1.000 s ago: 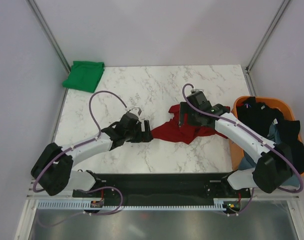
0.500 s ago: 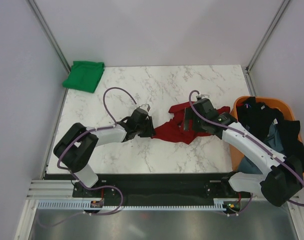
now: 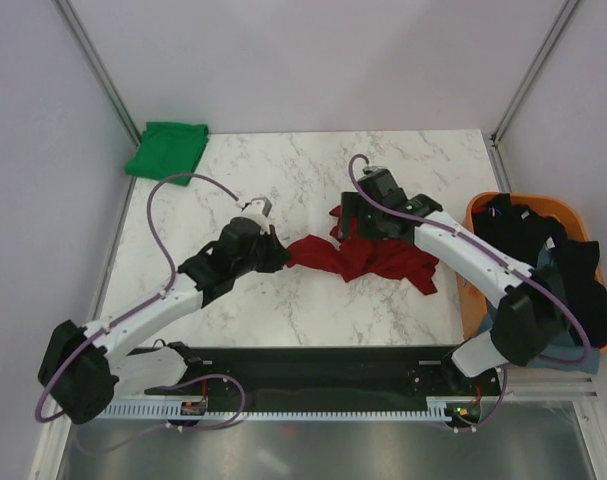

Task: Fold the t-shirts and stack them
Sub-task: Flatten the tshirt out

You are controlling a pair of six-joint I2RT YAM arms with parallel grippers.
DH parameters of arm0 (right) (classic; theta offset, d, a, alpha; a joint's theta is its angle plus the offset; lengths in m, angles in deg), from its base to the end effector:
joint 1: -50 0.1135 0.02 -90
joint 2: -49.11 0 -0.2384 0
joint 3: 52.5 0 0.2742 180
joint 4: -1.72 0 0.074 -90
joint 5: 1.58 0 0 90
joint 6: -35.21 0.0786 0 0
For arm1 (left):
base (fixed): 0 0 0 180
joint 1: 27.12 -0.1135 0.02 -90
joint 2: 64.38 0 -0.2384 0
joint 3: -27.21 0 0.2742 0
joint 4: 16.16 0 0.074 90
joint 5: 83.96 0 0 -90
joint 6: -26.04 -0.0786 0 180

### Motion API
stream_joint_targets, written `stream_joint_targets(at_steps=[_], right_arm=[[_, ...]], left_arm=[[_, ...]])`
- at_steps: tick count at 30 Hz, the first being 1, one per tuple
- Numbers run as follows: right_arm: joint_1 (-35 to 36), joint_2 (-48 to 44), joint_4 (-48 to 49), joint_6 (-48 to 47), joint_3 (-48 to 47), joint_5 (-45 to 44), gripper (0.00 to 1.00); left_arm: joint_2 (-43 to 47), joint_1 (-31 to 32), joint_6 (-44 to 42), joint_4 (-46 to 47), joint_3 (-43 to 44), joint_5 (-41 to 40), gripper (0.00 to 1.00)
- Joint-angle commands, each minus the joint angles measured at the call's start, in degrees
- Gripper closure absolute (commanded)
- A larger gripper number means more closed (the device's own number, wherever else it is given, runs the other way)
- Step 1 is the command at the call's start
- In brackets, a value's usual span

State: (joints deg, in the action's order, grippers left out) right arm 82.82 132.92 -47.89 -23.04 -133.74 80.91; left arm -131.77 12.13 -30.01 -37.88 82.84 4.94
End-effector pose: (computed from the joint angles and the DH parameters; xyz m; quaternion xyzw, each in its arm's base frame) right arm 0.3093 0.1872 0.2182 0.0124 0.9442 0.1204 0.3065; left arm 0.2519 -0.2039 0.1935 0.0362 0.8800 -0.2755 0.3851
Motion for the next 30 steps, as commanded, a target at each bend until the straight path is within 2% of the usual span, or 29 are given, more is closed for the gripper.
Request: stream_joint_targets(at_steps=[1, 5, 8, 9, 12, 18, 23, 24, 30], right_arm=[[4.43, 6.78, 2.17, -0.36, -9.34, 0.22, 0.02], [7.08, 20.38, -3.53, -5.19, -21.12, -7.84, 0.02], [7.96, 27.17, -6.52, -10.64, -30.08, -12.51, 0.02], [8.31, 31.28, -7.06, -13.18, -33.93, -16.45, 0.02], [8.67, 37.38, -7.32, -15.83, -39.05, -22.52, 0.02], [8.67, 47.93, -9.34, -21.11, -50.74, -28.26, 0.02], [8.75, 53.03, -10.75, -21.46, -55.06, -27.3, 0.11], [8.75, 53.3, -10.67, -21.55, -55.15, -27.64, 0.16], [8.75, 53.39, -10.49, -20.85, -51.82, -27.21, 0.33]], left_arm=[[5.08, -0.04, -2.31, -5.68, -4.83, -1.8, 0.98], [7.01, -0.04, -0.74, -6.39, -9.74, -1.45, 0.98], [9.73, -0.04, 0.67, -6.3, -12.04, -1.44, 0.98], [10.35, -0.13, 0.94, -6.3, -13.35, -1.53, 0.98], [12.2, -0.13, 1.29, -6.04, -15.03, -1.88, 0.98], [12.99, -0.31, 1.2, -5.86, -16.79, -2.06, 0.98], [12.99, -0.31, 1.9, -4.37, -18.98, -2.15, 0.98], [12.99, -0.4, 1.99, -4.1, -19.34, -2.15, 0.98], [12.03, -0.48, 2.43, -2.08, -20.66, -1.89, 0.98]])
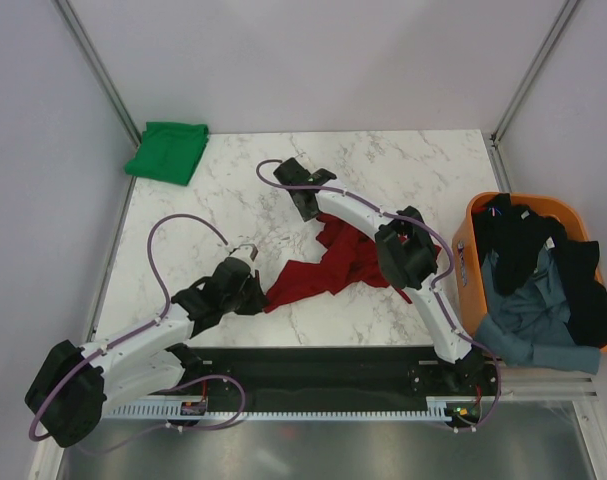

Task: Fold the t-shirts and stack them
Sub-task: Flatten the tshirt out

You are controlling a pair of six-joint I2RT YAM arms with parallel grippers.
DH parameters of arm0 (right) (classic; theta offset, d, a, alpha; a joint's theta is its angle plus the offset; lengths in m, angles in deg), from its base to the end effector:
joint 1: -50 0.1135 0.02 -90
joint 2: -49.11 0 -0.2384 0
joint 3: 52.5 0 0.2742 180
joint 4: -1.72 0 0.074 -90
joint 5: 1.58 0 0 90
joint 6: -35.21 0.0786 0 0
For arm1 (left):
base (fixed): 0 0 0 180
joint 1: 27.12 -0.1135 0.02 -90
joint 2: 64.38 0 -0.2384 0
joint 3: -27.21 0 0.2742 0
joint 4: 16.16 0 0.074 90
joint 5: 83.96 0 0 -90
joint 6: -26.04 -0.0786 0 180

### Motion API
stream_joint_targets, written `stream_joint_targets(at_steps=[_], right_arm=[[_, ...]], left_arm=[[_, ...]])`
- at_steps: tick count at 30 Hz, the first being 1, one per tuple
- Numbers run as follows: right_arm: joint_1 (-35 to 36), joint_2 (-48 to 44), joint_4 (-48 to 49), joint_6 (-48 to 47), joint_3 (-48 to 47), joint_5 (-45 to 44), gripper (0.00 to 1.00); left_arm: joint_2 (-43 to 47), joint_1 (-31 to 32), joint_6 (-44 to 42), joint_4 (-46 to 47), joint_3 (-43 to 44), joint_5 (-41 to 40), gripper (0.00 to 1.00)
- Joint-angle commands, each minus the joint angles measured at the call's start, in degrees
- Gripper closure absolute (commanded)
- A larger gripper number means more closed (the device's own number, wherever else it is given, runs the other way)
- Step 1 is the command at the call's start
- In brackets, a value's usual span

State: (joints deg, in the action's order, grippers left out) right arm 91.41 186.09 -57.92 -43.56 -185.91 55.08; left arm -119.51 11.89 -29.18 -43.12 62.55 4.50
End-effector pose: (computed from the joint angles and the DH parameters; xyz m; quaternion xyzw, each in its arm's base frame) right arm 0.4268 0.3188 0.1344 -0.1784 0.9171 -0.1517 0.3226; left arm 0.1927 -0.1534 0.1051 0.0294 0.9291 -0.2112 0.3022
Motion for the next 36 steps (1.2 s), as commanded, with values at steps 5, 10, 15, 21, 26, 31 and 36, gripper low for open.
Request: stream_joint_targets(at_steps=[5, 10, 15, 21, 26, 31, 36], right_arm=[[0.08, -1.46, 0.86, 0.64, 3.7, 0.65, 0.42], [0.34, -2.78, 2.0, 1.43, 5.28, 4.85, 0.37], [1.83, -4.18, 3.49, 1.08, 5.37, 5.65, 0.26], [2.1, -3.57, 2.45, 0.47, 5.19, 3.55, 0.34], [2.1, -4.54, 2.0, -0.76, 8.53, -3.38, 0.41], [2.1, -4.1, 1.57, -3.04, 8.89, -7.08, 0.45], [2.1, -3.13, 1.21, -2.79, 8.27, -6.21, 0.62]], left_arm=[[-0.94, -0.24, 1.69, 3.69, -0.37, -0.83, 0.98], [-0.59, -0.33, 2.04, 3.87, -0.81, -1.01, 0.98], [-0.68, -0.33, 2.04, 4.04, -1.08, -1.1, 0.98], [-0.5, -0.33, 1.95, 4.22, -1.25, -1.27, 0.98], [-0.68, -0.33, 1.87, 4.39, -1.25, -1.18, 0.98], [-0.76, -0.33, 1.87, 4.57, -1.25, -1.1, 0.98], [-1.12, -0.33, 1.78, 4.57, -1.25, -1.1, 0.98]])
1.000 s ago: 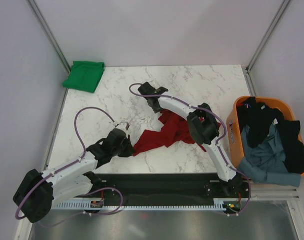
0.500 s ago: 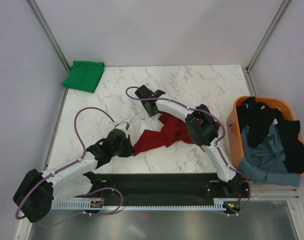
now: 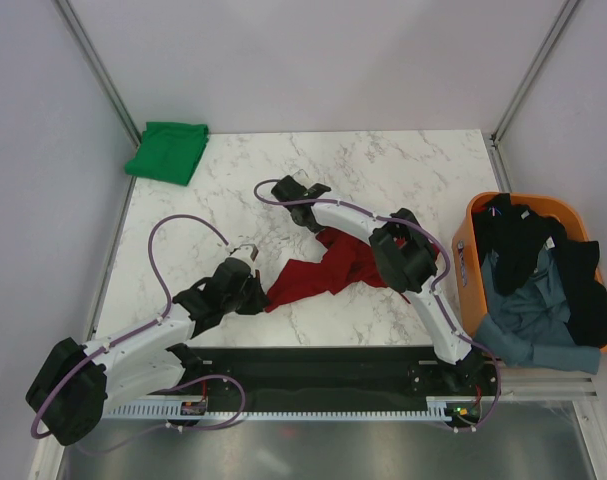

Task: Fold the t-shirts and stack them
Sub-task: Flatten the tshirt out

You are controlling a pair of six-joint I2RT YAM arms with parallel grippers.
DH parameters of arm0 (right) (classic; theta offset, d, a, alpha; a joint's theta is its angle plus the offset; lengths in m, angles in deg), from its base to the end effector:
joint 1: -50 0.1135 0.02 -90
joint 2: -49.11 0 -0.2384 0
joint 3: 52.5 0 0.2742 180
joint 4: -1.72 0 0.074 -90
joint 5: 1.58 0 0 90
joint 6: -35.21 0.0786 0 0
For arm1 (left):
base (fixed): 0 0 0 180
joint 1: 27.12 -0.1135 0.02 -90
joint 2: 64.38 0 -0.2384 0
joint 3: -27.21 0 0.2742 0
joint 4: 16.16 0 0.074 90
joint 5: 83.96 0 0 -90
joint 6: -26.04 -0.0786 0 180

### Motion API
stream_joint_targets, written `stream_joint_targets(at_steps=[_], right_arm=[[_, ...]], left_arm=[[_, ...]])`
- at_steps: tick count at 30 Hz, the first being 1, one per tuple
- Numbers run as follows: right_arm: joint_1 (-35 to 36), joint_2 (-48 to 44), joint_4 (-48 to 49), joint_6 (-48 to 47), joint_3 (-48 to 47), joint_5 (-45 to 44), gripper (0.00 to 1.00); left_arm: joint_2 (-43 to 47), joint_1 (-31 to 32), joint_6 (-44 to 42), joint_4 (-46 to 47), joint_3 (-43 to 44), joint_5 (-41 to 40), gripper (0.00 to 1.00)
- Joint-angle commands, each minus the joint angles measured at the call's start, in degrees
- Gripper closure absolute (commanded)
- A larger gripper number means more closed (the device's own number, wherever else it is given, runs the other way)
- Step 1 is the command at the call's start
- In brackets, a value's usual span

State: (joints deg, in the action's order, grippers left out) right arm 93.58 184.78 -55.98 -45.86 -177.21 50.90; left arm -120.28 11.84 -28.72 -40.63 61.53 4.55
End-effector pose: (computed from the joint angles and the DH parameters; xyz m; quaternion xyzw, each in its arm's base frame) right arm 0.4020 0.3164 0.1010 -0.2203 0.9060 -0.2059 0.2970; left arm 0.1935 -0.1539 0.1002 0.0252 0.9269 -0.2161 0.3057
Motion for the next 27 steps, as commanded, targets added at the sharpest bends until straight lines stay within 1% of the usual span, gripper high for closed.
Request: stream_joint_targets(at_steps=[1, 2, 4, 5, 9, 12, 13, 15, 16, 17, 21, 23, 27], right_arm=[[-0.15, -1.47, -0.65, -0.4, -0.43, -1.51, 0.68], [-0.07, -1.29, -0.73, -0.58, -0.52, -1.42, 0.77], [-0.07, -1.2, -0.73, -0.4, -0.69, -1.51, 0.89], [-0.07, -1.29, -0.65, -0.32, -1.04, -1.77, 1.0], [-0.07, -2.34, -1.52, -0.14, -4.02, -1.07, 1.0], [-0.07, -3.13, -4.42, 0.47, -9.47, 0.16, 1.0], [-0.07, -3.92, -5.99, 0.65, -10.79, 0.25, 1.0], [-0.24, -5.24, -7.23, 0.83, -14.48, 0.86, 1.0], [-0.33, -7.07, -8.11, 1.0, -15.36, 0.95, 1.0], [-0.5, -8.05, -8.55, 1.09, -16.76, 1.22, 1.0], [-1.91, -13.76, -9.87, 1.62, -17.57, 2.27, 1.0], [-2.79, -17.1, -10.75, 2.49, -17.3, 3.94, 1.0], [-5.33, -22.29, -12.51, 4.6, -16.08, 6.58, 1.0]], left_arm=[[-0.35, -0.29, 1.32, 2.17, -0.23, -1.14, 0.98], [-0.35, -0.29, 1.41, 2.17, -0.23, -1.05, 0.98], [-0.44, -0.29, 1.41, 2.34, -0.14, -1.14, 0.98], [-0.53, -0.29, 1.32, 2.26, -0.22, -1.14, 0.98], [-1.05, -0.46, 1.58, 1.47, 1.0, -1.49, 0.98], [0.08, -0.46, 1.5, -1.78, 4.69, -0.53, 0.98], [1.65, -0.46, 1.23, -2.92, 6.96, -0.96, 0.98], [3.68, -0.46, 0.44, -7.05, 9.43, -2.97, 0.98], [4.56, -0.46, -0.52, -8.37, 12.14, -3.86, 0.98], [6.31, -0.46, -1.05, -11.77, 13.38, -4.73, 0.98], [9.75, -0.73, -3.6, -19.61, 19.8, -8.95, 0.98], [11.16, -0.9, -4.83, -21.9, 23.14, -10.01, 0.98], [15.54, -1.17, -6.68, -30.32, 28.85, -14.31, 0.98]])
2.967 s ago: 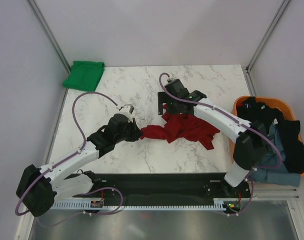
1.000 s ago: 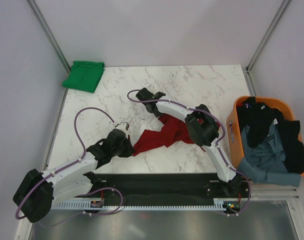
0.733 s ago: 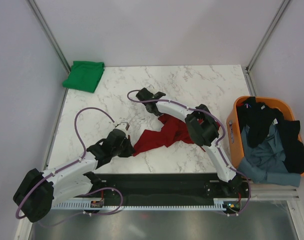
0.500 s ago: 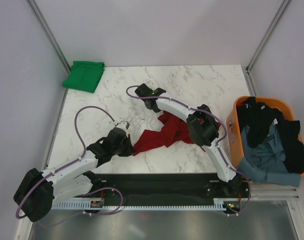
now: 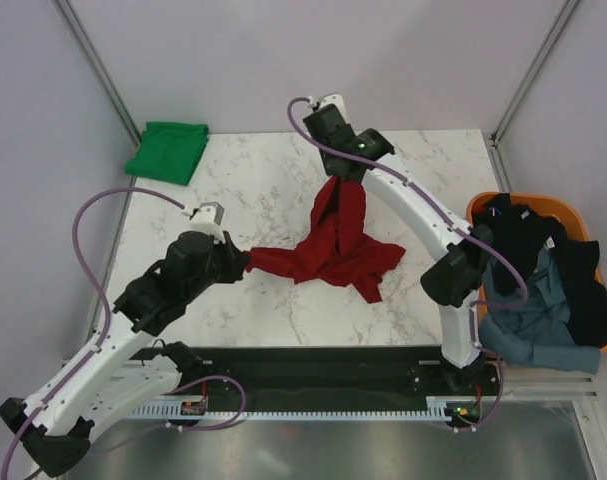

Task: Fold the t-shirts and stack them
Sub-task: Flatten the tshirt out

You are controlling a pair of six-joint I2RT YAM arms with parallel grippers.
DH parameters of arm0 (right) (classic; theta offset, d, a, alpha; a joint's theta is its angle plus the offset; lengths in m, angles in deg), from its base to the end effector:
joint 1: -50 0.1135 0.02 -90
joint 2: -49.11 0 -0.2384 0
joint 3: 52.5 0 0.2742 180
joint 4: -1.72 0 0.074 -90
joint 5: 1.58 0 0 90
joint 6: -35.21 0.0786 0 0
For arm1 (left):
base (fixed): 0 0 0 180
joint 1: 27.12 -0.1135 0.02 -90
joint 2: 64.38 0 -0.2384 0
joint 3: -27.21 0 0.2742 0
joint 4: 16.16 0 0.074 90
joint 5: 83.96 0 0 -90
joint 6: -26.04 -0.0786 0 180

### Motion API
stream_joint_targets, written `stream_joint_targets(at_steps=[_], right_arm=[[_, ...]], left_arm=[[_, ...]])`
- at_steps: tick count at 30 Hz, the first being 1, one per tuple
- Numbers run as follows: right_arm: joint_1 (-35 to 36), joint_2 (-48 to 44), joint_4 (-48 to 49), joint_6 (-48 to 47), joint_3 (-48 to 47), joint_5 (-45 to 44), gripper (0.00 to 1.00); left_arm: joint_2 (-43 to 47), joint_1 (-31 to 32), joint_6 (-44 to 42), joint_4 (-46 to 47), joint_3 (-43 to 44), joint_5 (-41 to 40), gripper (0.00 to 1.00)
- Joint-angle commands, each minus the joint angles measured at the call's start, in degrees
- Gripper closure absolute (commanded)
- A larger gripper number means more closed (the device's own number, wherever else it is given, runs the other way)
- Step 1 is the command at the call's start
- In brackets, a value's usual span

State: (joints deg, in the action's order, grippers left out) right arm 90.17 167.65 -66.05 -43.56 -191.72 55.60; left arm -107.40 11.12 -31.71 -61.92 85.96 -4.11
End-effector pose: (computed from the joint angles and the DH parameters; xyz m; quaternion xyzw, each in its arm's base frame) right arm 0.3987 0.2808 0.3172 -0.1230 0.8903 -0.0848 0.4302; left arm 0.1976 -0.1381 0.2747 0.0009 0.8639 -0.2247 0.4508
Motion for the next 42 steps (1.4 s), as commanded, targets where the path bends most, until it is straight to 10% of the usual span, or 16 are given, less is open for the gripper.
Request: stream_joint_targets(at_steps=[1, 15, 31, 42], right_arm=[[-2.1, -7.51, -3.3, 2.66, -0.25, 2.32, 1.0], [-10.86, -33.8, 5.82, 20.16, 52.39, 8.46, 1.0], [-17.05, -44.44, -10.17, 16.55, 27.26, 9.35, 1.0], [-17.05, -52.18, 4.23, 20.15, 64.33, 15.68, 0.98]], left_arm=[[3.64, -0.45, -4.03, -10.63, 6.87, -6.45, 0.98], [13.76, -0.36, -2.71, -17.76, 8.11, -10.31, 0.98], [3.56, -0.27, -18.01, -20.4, 54.61, -21.05, 0.98], [14.71, -0.27, -9.42, -19.7, 22.06, -14.47, 0.98]])
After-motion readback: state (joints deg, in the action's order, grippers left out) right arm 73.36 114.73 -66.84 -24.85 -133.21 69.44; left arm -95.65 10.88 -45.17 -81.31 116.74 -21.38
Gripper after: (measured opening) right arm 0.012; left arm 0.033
